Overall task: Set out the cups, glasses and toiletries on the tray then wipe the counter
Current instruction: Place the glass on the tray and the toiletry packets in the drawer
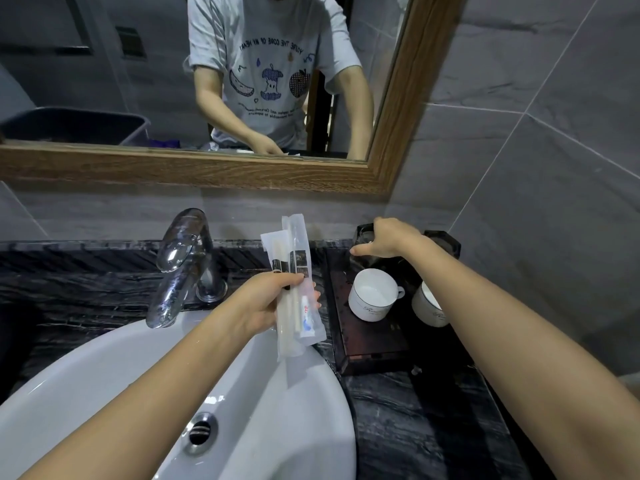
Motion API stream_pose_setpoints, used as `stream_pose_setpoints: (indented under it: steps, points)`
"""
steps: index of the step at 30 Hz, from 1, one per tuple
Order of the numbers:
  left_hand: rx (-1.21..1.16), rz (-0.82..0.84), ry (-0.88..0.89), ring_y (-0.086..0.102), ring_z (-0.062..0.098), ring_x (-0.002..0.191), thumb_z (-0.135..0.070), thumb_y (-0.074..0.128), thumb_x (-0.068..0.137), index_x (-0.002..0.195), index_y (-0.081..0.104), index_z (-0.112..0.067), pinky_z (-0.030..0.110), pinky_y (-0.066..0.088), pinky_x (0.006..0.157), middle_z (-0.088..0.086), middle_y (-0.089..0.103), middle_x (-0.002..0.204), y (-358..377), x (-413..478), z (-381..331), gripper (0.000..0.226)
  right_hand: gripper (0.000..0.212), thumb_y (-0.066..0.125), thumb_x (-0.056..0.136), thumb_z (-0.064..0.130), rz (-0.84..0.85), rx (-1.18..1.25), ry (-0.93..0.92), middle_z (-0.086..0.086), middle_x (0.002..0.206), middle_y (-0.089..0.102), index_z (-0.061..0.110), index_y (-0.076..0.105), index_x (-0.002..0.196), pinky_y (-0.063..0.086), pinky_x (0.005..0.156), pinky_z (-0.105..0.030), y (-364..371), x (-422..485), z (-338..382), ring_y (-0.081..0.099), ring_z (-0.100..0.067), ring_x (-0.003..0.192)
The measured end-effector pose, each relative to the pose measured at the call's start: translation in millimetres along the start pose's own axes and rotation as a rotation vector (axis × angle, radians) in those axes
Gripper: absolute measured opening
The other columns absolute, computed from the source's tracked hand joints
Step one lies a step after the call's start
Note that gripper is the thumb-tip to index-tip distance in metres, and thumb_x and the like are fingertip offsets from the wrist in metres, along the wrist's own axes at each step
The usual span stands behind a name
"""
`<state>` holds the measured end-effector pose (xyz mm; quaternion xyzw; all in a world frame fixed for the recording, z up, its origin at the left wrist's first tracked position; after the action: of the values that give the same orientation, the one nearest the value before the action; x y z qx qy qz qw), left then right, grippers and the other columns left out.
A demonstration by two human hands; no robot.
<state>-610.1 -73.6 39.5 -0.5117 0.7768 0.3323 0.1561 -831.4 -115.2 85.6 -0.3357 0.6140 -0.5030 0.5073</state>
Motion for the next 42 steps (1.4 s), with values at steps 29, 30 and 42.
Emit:
stream_pose_setpoints:
  steps: [29, 30, 42]
  points:
    - [0.086, 0.096, 0.039, 0.07, 0.02, 0.078, -0.006, 0.057, 0.086, 0.109, 0.064, -0.004, 0.034, 0.056, 0.067, 0.009, 0.074, 0.091, 53, 4, 21, 0.024, 0.02, 0.06, 0.087, 0.024, -0.583, 0.575, 0.017, -0.002, 0.102, 0.066, 0.014, 0.066, 0.103, 0.049, 0.083, -0.034, 64, -157, -41, 0.057, -0.019, 0.1]
    - [0.085, 0.094, 0.039, 0.069, 0.022, 0.082, -0.005, 0.058, 0.086, 0.11, 0.064, -0.004, 0.036, 0.055, 0.07, 0.011, 0.072, 0.098, 57, 5, 24, 0.025, 0.021, 0.061, 0.087, 0.024, -0.581, 0.553, 0.016, -0.001, 0.103, 0.065, 0.014, 0.065, 0.105, 0.048, 0.083, -0.031, 79, -162, -48, 0.056, -0.018, 0.102]
    - [0.093, 0.01, -0.002, 0.061, 0.033, 0.109, -0.004, 0.06, 0.084, 0.115, 0.061, -0.002, 0.045, 0.05, 0.091, 0.019, 0.064, 0.117, 58, -1, 70, 0.031, 0.038, 0.066, 0.084, 0.021, -0.547, 0.351, -0.023, -0.002, 0.121, 0.055, 0.012, 0.058, 0.121, 0.038, 0.097, -0.033, 169, -165, -85, 0.049, -0.022, 0.111]
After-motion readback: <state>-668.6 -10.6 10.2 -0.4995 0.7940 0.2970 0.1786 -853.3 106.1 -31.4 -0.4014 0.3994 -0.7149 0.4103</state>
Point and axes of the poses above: each hand's wrist, its own x-axis towards the middle knuckle, its own y-axis out of the palm, z = x × y, the point moved 4 cm from there along x, towards the middle knuckle
